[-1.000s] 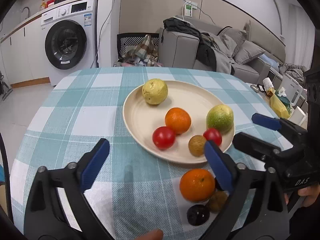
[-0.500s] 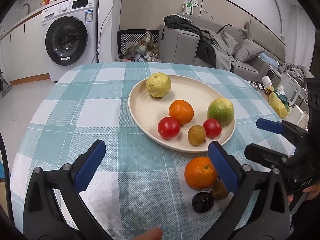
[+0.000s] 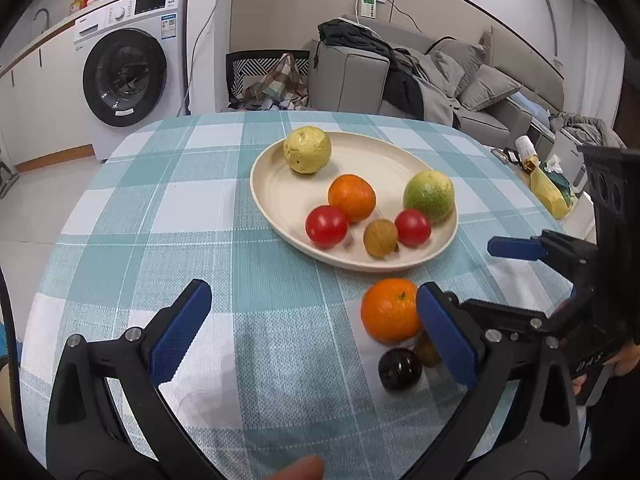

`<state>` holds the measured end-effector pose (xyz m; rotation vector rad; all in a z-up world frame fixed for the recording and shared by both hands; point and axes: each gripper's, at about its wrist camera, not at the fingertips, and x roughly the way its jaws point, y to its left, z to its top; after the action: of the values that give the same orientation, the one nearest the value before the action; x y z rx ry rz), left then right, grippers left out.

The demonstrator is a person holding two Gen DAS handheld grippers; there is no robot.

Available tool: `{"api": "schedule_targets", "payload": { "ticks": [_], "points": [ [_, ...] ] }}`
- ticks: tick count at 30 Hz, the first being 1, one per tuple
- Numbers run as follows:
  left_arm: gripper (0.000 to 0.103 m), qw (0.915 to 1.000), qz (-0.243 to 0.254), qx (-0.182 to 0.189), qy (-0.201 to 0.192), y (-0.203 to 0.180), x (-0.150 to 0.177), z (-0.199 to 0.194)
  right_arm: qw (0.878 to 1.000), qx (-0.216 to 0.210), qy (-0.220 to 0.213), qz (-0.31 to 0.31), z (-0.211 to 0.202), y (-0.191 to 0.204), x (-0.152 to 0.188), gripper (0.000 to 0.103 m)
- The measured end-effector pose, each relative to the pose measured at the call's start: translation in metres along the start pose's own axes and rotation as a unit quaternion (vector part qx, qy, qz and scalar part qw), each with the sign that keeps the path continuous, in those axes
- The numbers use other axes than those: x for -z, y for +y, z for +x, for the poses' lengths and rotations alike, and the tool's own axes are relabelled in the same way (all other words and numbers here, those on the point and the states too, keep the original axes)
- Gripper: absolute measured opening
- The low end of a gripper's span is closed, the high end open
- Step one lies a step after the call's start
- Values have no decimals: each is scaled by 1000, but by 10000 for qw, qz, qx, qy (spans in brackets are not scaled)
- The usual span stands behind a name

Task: Organize fruits
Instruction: 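Pull both open tools back toward the dark plums beside the plate, then grasp a dark plum with the left tool while the right tool grasps another plum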

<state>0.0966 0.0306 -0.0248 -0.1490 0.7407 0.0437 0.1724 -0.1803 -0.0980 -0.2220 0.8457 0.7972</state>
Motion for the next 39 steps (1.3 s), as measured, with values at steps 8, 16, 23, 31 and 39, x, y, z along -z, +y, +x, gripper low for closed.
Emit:
{"api": "schedule_targets", "payload": {
  "ticks": [8, 16, 23, 31, 39],
  "points": [
    [102, 9996, 8, 197, 214, -1, 14, -5, 9996, -179, 206, -105, 8, 4, 2, 83],
    [102, 9992, -59, 252, 303, 1, 17, -5, 9989, -389, 235, -131, 8, 6, 1, 61],
    [102, 9988, -51, 326, 372, 0, 16, -4, 9972, -698, 261, -88, 10, 7, 0, 40],
    [98, 9967, 33, 635, 507, -6, 18, -1, 9954, -903, 250, -174, 9, 14, 1, 25],
    [82, 9920, 208, 1091, 605, -14, 22, 0, 9967, -791, 157, -134, 1, 9, 1, 24]
  ]
}}
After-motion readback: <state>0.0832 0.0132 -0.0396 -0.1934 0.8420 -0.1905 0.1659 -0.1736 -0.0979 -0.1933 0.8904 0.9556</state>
